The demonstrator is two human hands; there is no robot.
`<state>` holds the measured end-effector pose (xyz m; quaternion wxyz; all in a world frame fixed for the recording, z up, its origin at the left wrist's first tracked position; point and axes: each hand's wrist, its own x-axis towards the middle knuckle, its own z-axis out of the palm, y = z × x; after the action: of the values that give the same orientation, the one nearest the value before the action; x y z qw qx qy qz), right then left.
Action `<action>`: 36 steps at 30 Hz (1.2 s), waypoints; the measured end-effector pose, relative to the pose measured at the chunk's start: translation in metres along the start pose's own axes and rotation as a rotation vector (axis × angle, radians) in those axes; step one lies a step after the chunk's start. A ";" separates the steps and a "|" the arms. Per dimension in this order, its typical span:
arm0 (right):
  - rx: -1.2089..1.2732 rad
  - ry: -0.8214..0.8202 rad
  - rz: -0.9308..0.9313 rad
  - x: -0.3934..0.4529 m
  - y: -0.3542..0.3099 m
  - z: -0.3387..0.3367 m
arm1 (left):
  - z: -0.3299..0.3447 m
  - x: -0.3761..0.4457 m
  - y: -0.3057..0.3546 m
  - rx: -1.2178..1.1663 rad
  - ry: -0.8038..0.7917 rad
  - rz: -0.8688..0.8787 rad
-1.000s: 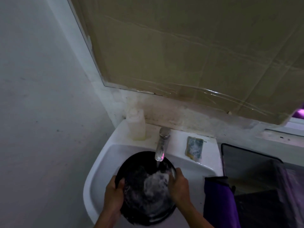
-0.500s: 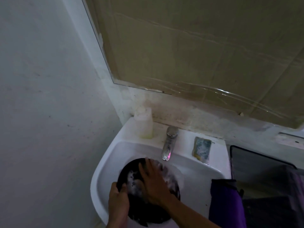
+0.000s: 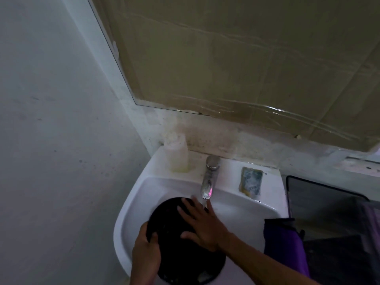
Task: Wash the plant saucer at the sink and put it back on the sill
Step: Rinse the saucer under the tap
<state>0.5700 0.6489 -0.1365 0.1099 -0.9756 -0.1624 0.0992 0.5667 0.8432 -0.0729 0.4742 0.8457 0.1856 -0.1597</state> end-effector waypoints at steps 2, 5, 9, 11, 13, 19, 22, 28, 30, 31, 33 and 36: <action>0.092 0.008 0.120 0.010 0.010 -0.005 | 0.001 -0.003 -0.002 0.052 -0.021 0.023; 0.226 -0.027 0.254 0.015 0.026 -0.006 | 0.002 -0.006 -0.007 0.067 0.002 0.036; 0.465 0.184 0.453 -0.003 0.027 0.001 | -0.001 0.006 -0.003 -0.003 0.057 0.109; 0.759 0.270 0.625 -0.017 0.026 0.009 | 0.002 0.013 0.003 -0.011 0.076 0.151; 1.143 0.247 0.774 -0.027 0.020 0.015 | 0.007 0.022 0.006 0.000 0.115 0.175; 1.294 0.500 0.877 -0.039 0.003 0.013 | 0.029 0.054 0.012 0.696 0.162 0.282; 1.250 0.567 0.890 -0.039 -0.003 0.007 | 0.045 0.058 0.011 1.009 0.210 0.424; 1.189 0.681 0.919 -0.034 -0.018 0.013 | 0.095 0.030 0.012 1.020 -0.024 0.467; 1.194 0.689 0.907 -0.029 -0.021 0.013 | 0.107 0.019 0.015 0.973 -0.118 0.403; 1.204 0.691 0.900 -0.027 -0.023 0.013 | 0.112 0.015 0.015 0.952 -0.139 0.391; 1.245 0.685 0.893 -0.024 -0.023 0.013 | 0.117 0.014 0.015 0.904 -0.128 0.417; 1.268 0.637 0.878 -0.022 -0.021 0.013 | 0.112 0.020 0.008 0.950 -0.172 0.634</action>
<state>0.5406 0.6631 -0.1403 0.6303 -0.6847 0.3580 -0.0752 0.5780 0.7461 -0.1317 0.0805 0.9642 -0.2080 -0.1437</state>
